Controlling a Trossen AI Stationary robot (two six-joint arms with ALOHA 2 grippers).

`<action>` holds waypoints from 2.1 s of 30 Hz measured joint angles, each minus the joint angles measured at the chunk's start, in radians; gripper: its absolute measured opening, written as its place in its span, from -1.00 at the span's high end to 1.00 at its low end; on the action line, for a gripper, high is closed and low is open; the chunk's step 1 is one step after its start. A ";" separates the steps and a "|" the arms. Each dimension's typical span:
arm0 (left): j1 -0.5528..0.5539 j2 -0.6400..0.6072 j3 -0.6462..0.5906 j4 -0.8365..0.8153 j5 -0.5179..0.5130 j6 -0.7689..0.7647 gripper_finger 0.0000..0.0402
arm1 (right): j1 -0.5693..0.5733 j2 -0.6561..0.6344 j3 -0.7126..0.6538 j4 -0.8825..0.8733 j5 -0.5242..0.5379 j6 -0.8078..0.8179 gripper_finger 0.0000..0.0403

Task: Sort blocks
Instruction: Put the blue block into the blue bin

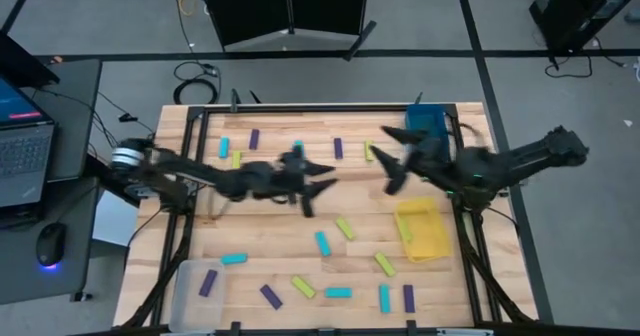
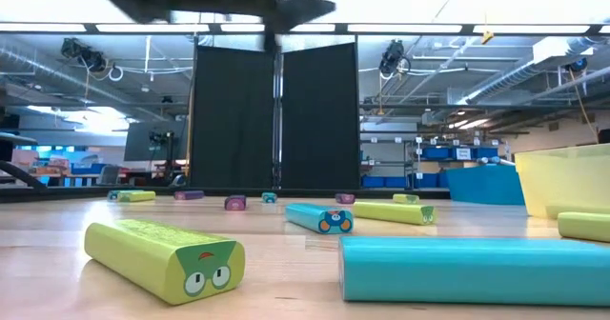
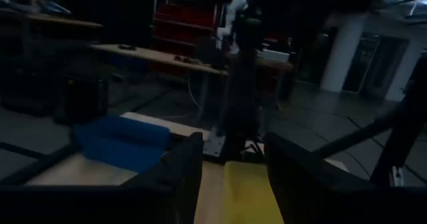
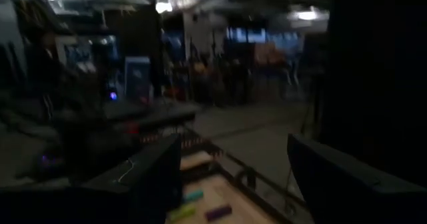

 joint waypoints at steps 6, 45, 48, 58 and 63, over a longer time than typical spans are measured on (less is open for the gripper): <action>-0.035 -0.351 -0.195 -0.008 -0.089 0.022 0.17 | -0.203 0.241 0.002 -0.005 -0.229 0.254 -0.41; -0.079 -0.959 -0.274 -0.562 -0.112 -0.026 0.17 | -0.489 1.339 1.035 -0.885 -0.410 0.651 -0.57; -0.079 -0.960 -0.274 -0.561 -0.112 -0.026 0.17 | -0.487 1.338 1.036 -0.891 -0.418 0.647 -0.57; -0.079 -0.959 -0.274 -0.560 -0.115 -0.026 0.17 | -0.471 1.338 1.035 -0.902 -0.461 0.670 -0.51; -0.079 -0.959 -0.274 -0.559 -0.118 -0.026 0.17 | -0.470 1.338 1.035 -0.917 -0.485 0.680 -0.46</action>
